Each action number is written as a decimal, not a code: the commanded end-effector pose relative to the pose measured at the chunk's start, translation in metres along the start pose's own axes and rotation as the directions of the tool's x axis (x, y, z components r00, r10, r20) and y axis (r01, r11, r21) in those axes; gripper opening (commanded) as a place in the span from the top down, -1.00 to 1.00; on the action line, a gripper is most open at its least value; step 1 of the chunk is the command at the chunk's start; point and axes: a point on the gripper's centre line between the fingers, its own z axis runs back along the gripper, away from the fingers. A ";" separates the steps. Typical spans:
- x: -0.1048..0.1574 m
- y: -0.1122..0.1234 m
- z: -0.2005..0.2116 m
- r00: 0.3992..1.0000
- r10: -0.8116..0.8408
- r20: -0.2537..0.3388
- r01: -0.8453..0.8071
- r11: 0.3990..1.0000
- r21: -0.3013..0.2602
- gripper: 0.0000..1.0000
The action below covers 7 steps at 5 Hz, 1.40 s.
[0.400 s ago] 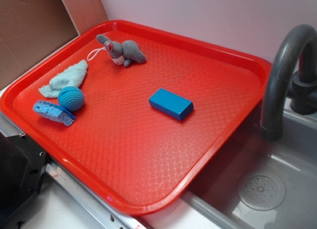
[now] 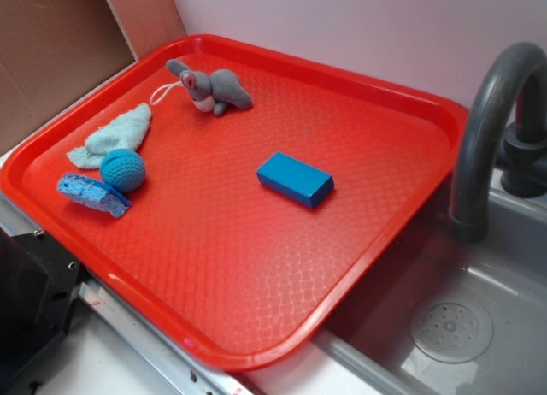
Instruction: Grab the blue block.
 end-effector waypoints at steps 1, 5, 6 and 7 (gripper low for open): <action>0.035 -0.020 0.002 0.904 -0.409 0.125 0.409 0.912 0.028 -1.00; 0.092 -0.075 -0.075 0.390 -0.898 0.202 0.921 0.380 -0.090 -1.00; 0.103 -0.079 -0.101 0.354 -0.911 0.211 0.934 0.331 -0.136 -1.00; 0.112 -0.084 -0.123 0.299 -0.940 0.163 0.952 0.283 -0.116 -1.00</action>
